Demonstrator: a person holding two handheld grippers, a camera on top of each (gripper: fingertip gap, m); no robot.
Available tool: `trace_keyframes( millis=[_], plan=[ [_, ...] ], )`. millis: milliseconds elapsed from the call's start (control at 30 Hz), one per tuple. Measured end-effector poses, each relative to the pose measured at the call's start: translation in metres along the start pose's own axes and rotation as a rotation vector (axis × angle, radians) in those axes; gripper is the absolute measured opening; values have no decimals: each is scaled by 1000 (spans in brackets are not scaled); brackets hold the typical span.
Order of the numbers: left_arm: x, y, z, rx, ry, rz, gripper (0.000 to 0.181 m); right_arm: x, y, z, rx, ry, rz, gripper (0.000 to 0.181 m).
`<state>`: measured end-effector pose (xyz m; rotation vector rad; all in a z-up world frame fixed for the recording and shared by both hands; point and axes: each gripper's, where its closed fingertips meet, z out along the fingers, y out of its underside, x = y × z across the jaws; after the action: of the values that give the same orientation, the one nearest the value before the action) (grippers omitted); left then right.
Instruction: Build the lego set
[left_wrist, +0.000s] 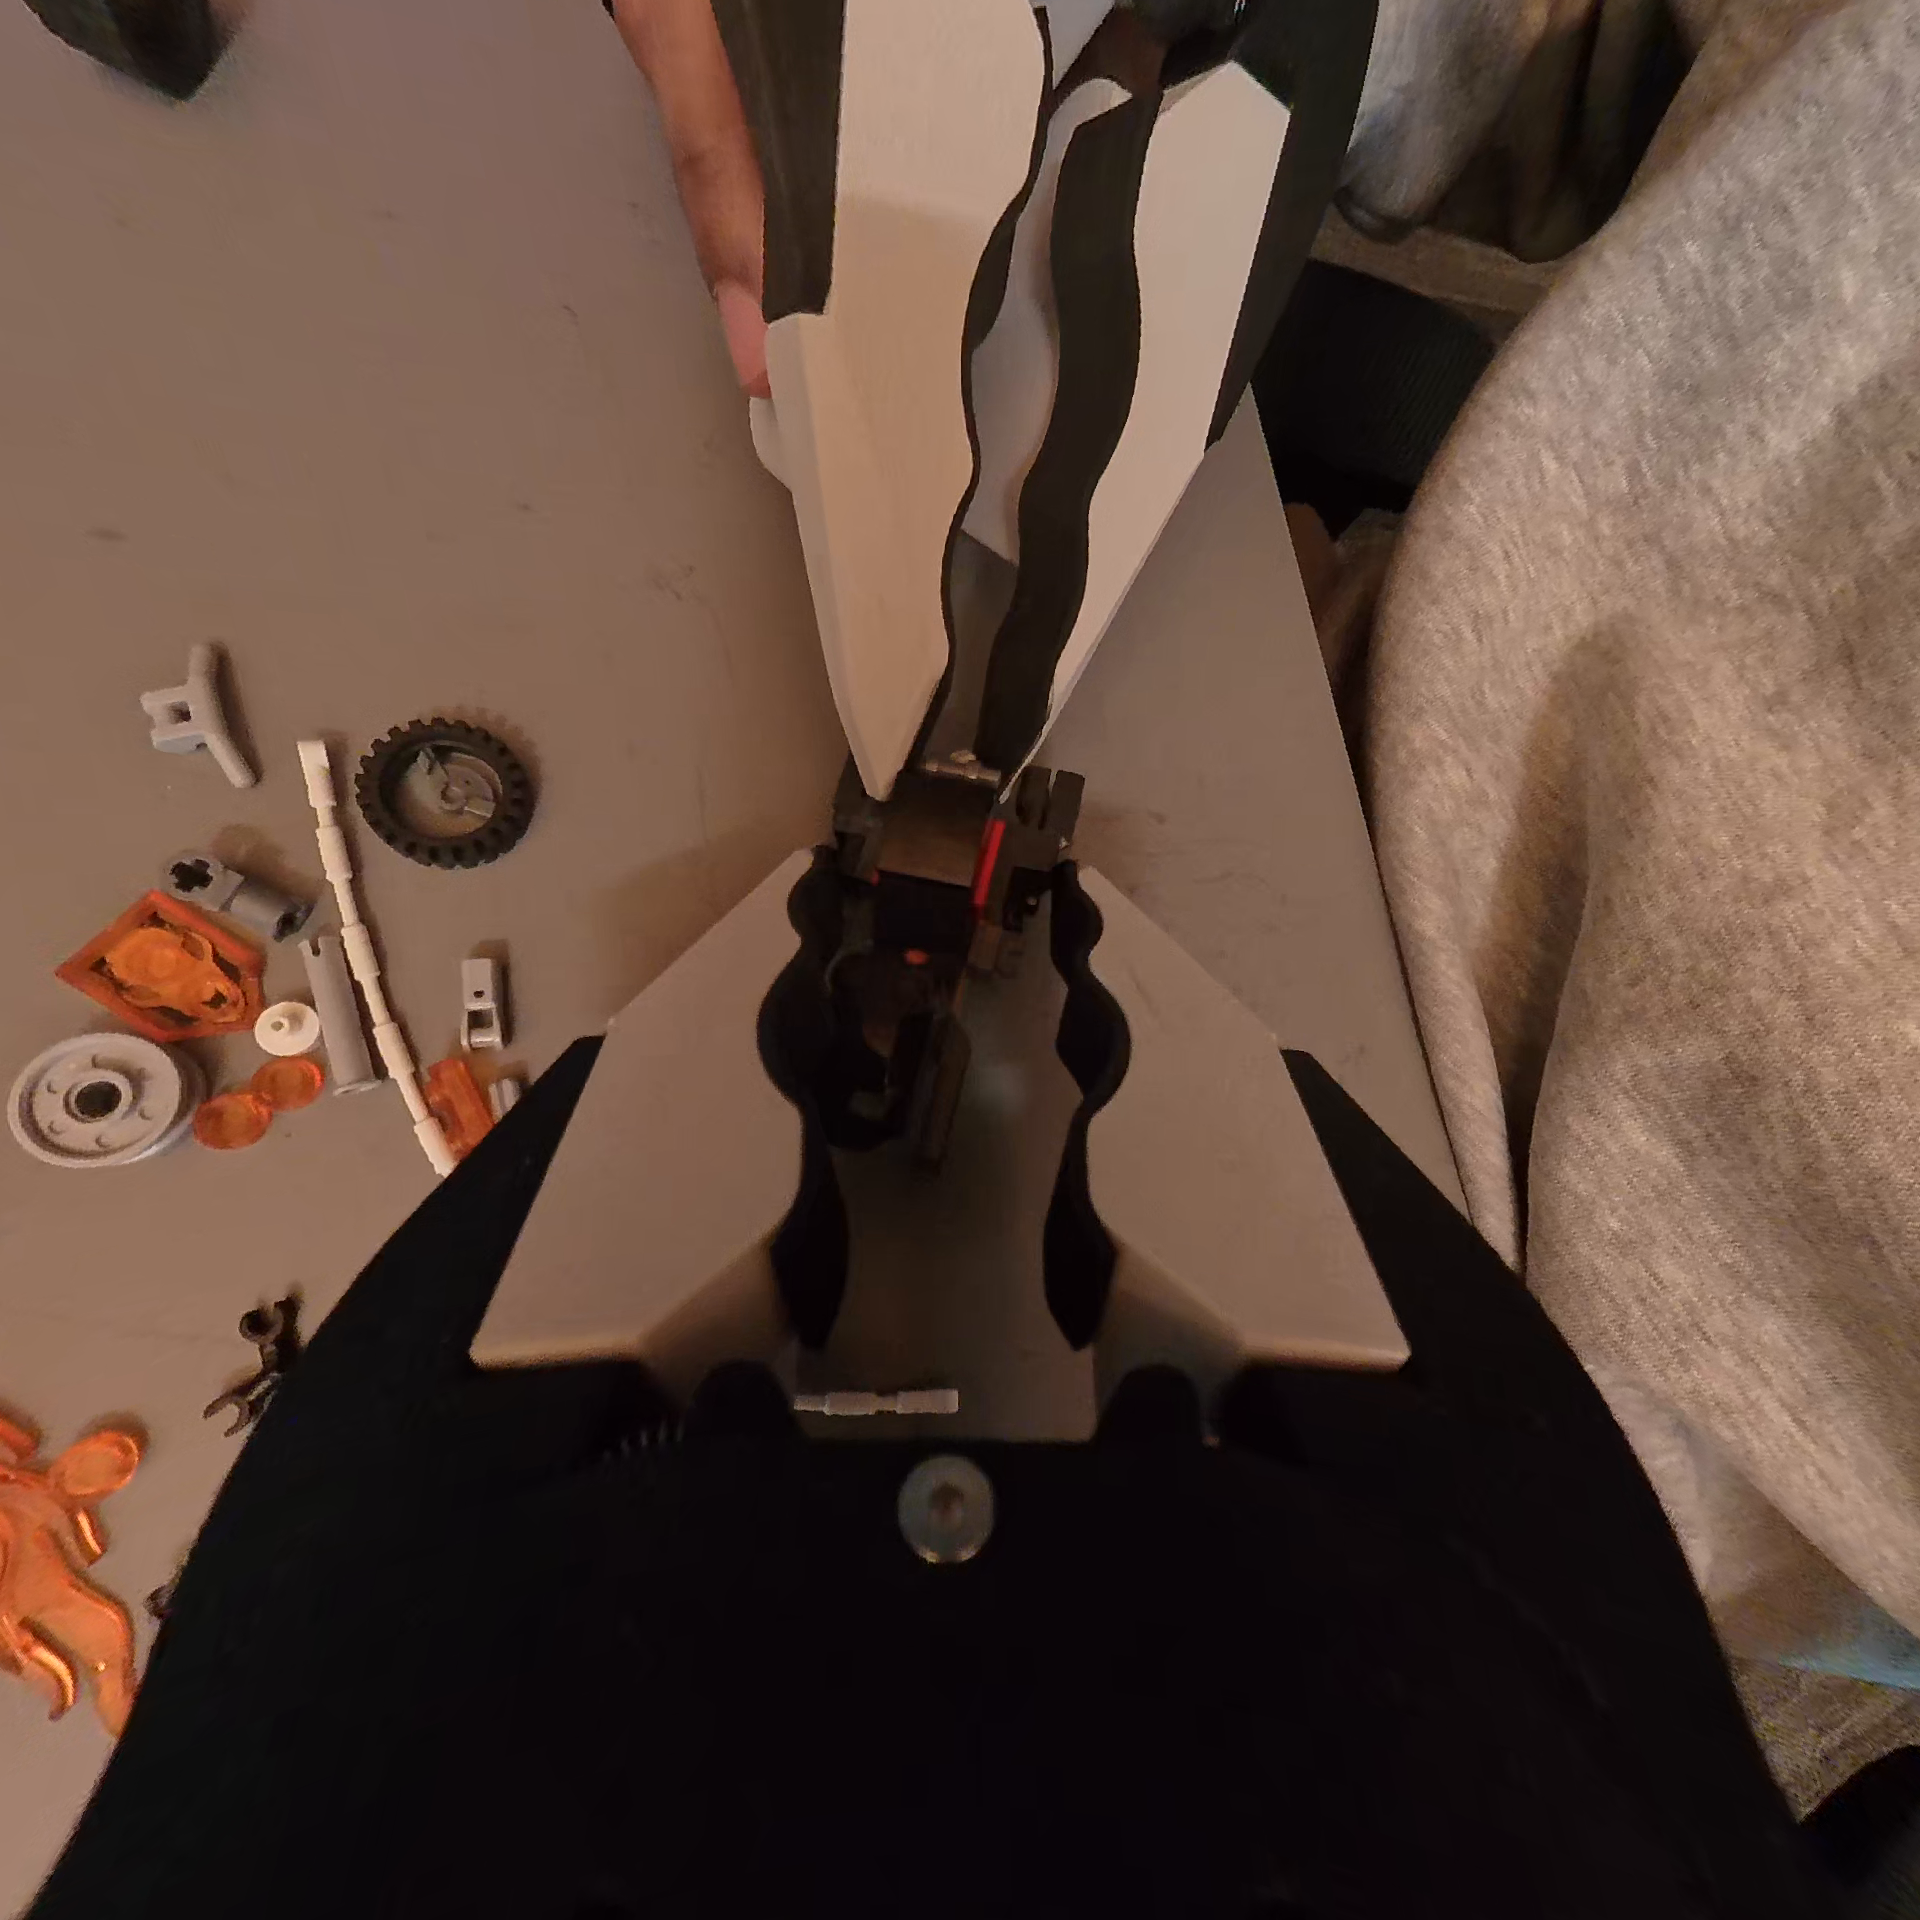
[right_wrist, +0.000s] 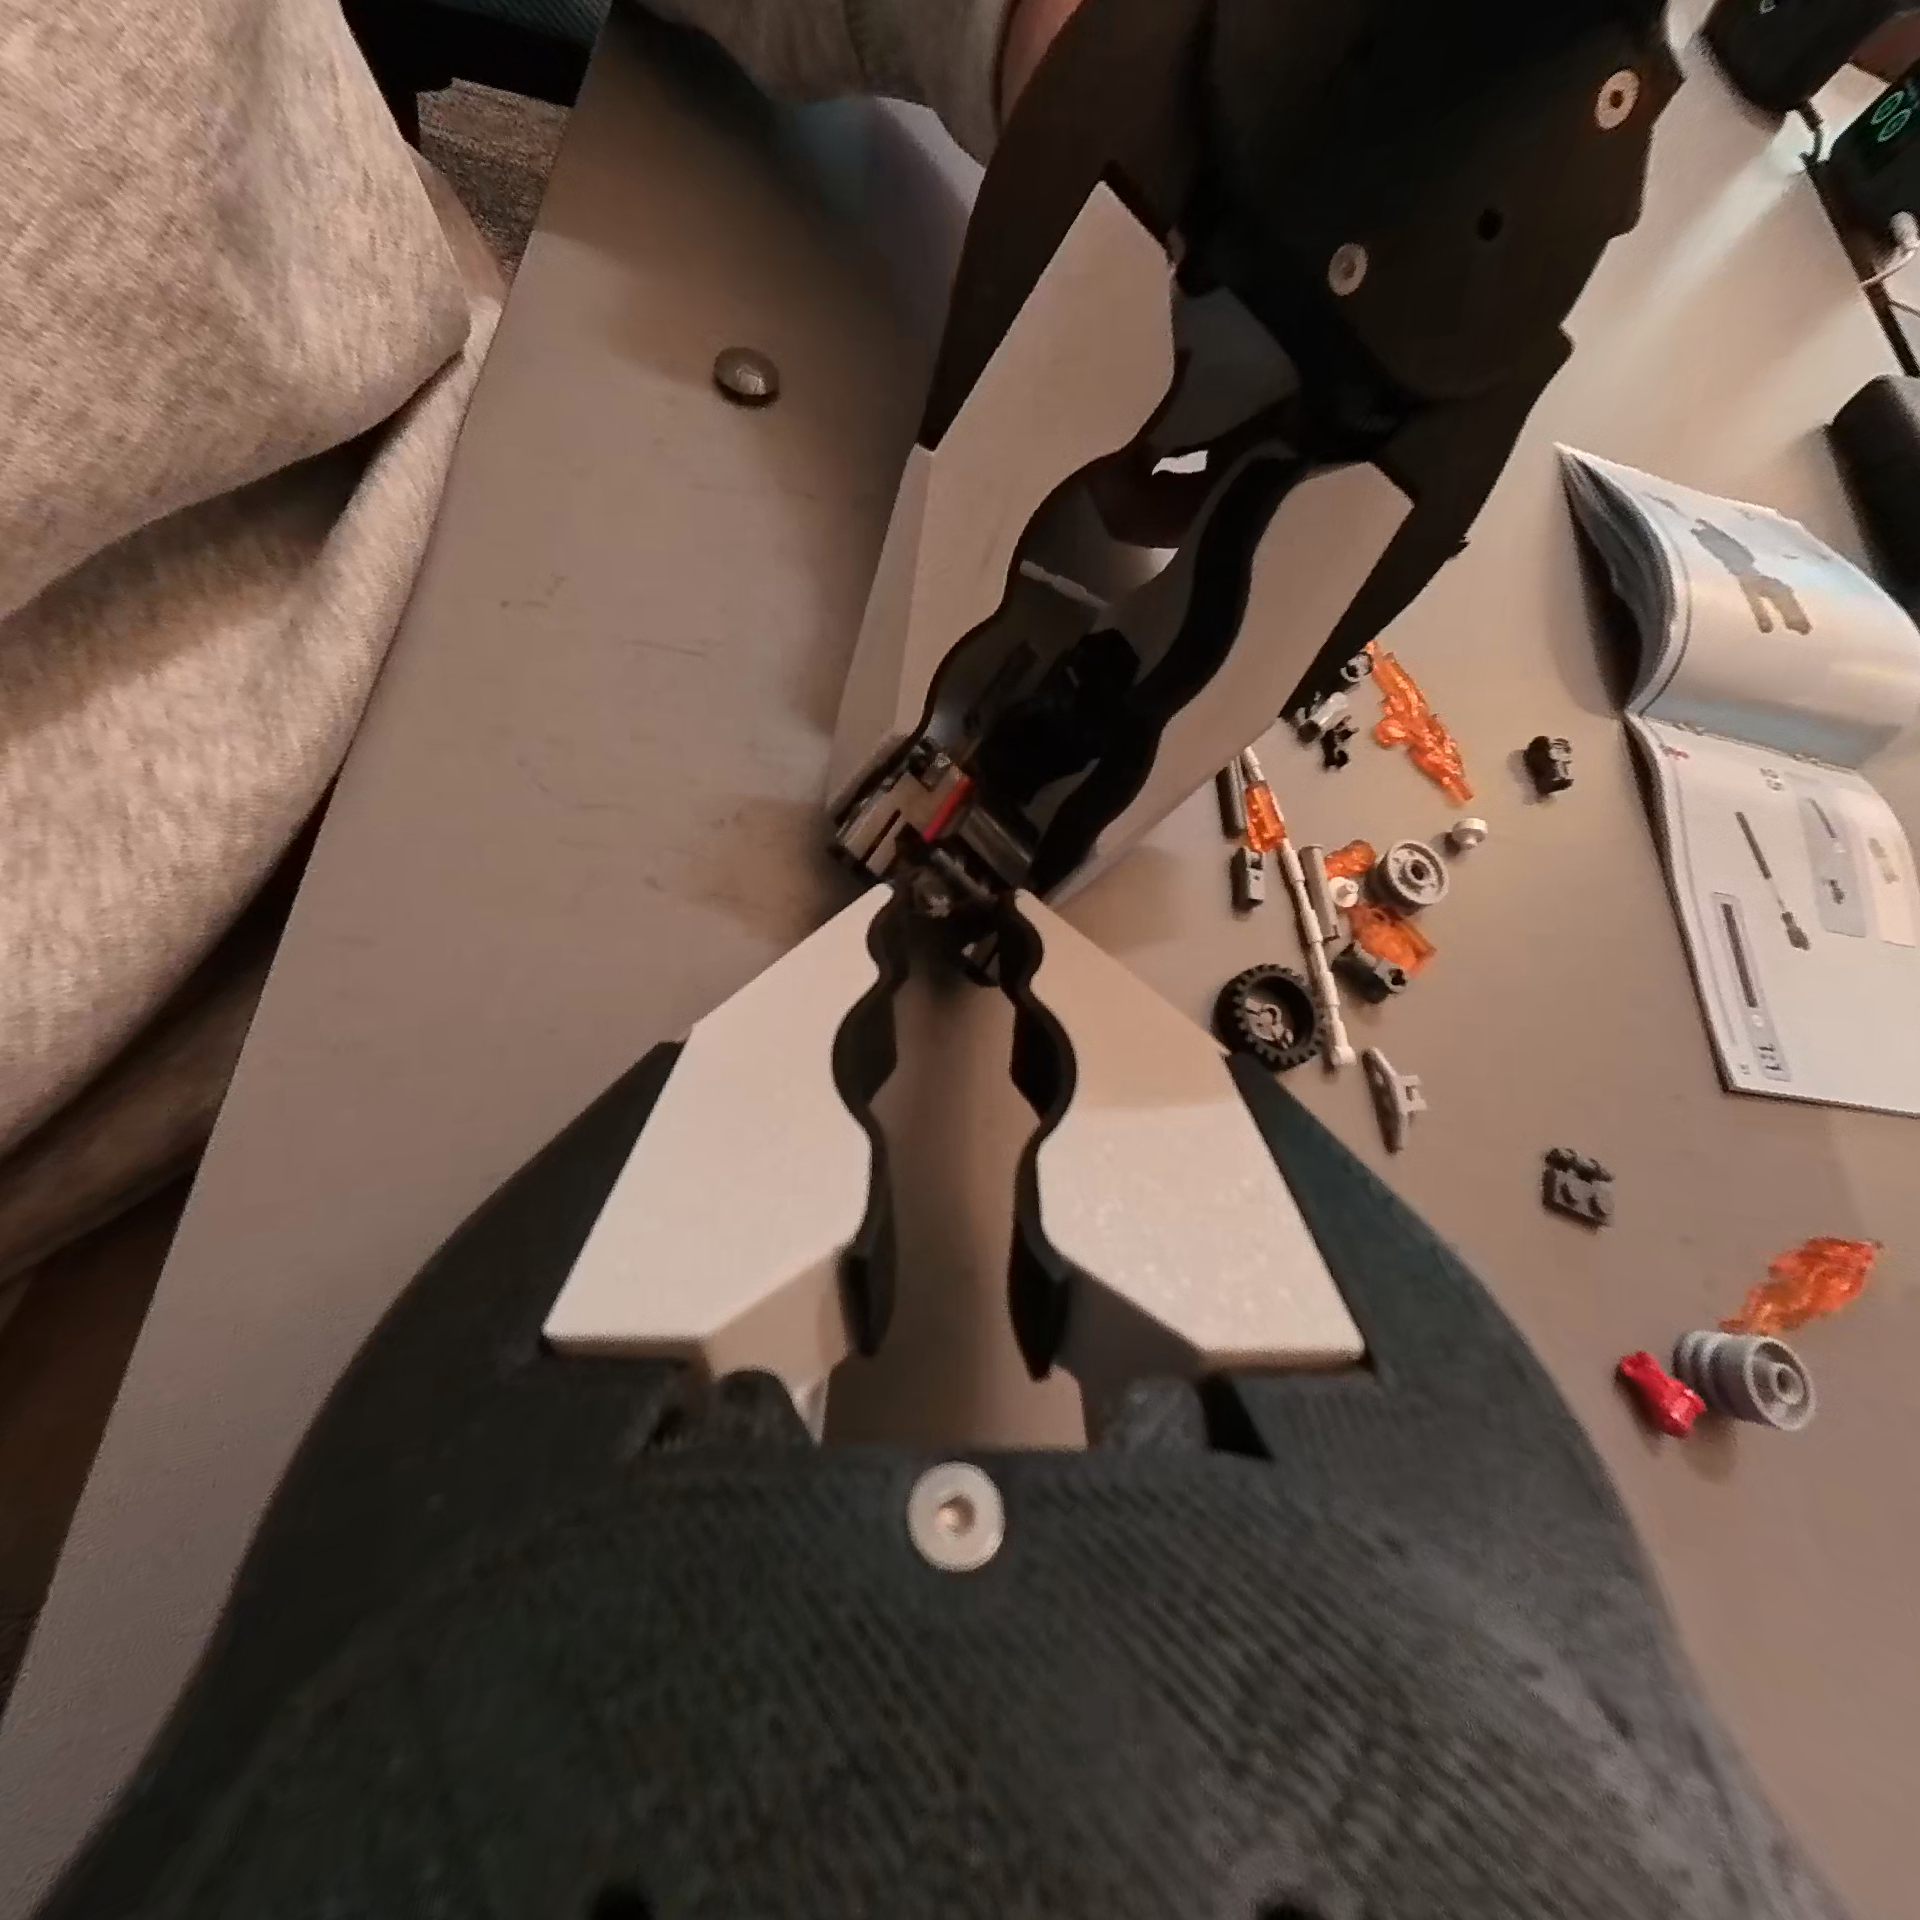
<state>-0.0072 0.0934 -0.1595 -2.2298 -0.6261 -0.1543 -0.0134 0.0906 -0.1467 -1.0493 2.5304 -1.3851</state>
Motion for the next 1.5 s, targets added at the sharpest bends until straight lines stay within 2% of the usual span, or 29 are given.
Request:
trace_keyframes(
  millis=[167,267,400,600,733,967,1067,1200,1267,1500],
  plan=[
    [-7,2,-3,-34,-42,18,43,8,2,2,-7,113,-60,16],
    [-8,2,-1,-26,-66,22,44,14,7,-3,-18,213,-114,26],
    [-9,2,-1,-22,-97,31,45,22,15,-15,-14,284,-67,32],
    [-14,7,-3,-33,-171,42,45,53,-6,-49,218,443,115,36],
    [-15,10,-5,-25,-194,35,48,65,-23,-62,381,482,243,38],
    [-14,1,-18,126,-208,-4,55,83,-28,-64,440,573,334,37],
    [-12,-6,-30,224,-214,-15,56,94,-43,-73,600,584,450,38],
    [-10,-15,-47,368,-202,-52,57,102,-60,-86,850,525,594,43],
    [-10,-16,-54,418,-199,-61,57,104,-62,-91,912,500,632,46],
    [-13,-21,-64,504,-189,-82,56,103,-51,-84,770,579,575,45]
  ],
)
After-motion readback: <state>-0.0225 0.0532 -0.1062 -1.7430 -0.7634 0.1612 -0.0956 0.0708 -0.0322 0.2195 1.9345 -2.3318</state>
